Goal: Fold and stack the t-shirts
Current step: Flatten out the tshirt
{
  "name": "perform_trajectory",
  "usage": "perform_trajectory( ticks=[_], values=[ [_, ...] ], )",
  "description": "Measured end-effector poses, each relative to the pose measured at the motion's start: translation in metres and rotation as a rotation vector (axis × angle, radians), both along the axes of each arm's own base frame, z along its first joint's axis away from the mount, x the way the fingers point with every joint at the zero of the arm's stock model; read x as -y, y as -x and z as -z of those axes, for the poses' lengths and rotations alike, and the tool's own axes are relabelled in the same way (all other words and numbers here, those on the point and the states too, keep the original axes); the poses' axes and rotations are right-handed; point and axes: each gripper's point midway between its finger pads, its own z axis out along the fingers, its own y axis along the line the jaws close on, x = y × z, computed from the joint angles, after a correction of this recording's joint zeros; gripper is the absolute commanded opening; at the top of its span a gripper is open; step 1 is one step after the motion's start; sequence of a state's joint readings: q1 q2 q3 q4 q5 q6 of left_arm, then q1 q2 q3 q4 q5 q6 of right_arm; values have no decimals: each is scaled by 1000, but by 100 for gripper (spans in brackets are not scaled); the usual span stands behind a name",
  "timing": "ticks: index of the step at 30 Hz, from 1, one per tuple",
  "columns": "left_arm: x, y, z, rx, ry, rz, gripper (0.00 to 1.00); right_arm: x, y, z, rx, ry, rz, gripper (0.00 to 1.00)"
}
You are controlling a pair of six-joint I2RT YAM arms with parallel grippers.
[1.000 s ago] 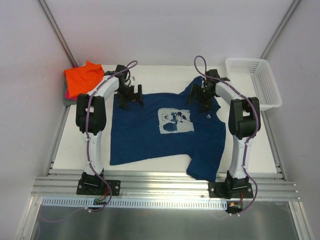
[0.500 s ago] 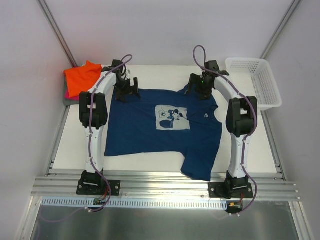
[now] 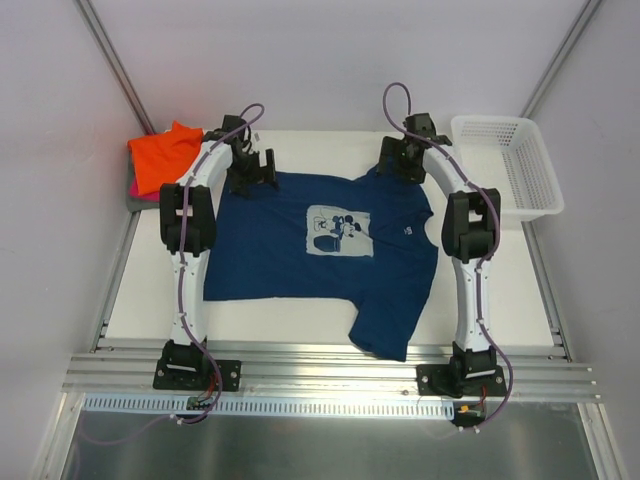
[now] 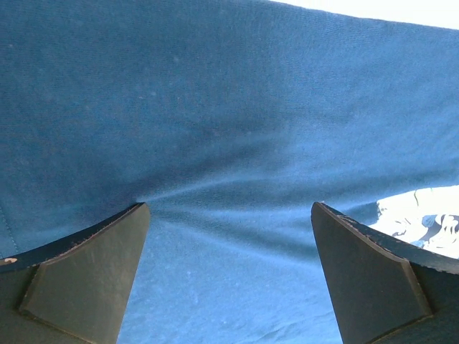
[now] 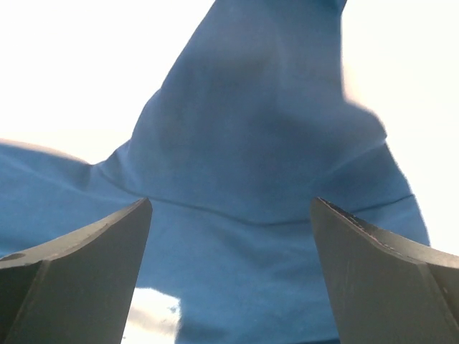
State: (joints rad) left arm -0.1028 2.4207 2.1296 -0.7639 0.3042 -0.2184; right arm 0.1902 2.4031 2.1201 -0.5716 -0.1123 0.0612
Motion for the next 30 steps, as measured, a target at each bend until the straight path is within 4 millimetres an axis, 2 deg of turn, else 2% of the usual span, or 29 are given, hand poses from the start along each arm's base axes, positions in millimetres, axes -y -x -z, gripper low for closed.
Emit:
perform_trajectory(
  ticks=[8, 13, 18, 22, 30],
  values=[
    [-7, -7, -1, 23, -6, 3, 99, 7, -15, 7, 34, 48, -10, 97],
    [-7, -8, -1, 25, -6, 5, 99, 7, -14, 8, 32, 43, -20, 97],
    [-7, -8, -1, 25, -6, 5, 99, 5, -2, 16, -8, 33, -31, 97],
    [-7, -8, -1, 26, -6, 6, 99, 7, -3, 17, -10, 32, -28, 97],
    [-5, -5, -4, 27, 3, 9, 99, 11, -40, 15, 79, 62, -12, 97]
  ],
)
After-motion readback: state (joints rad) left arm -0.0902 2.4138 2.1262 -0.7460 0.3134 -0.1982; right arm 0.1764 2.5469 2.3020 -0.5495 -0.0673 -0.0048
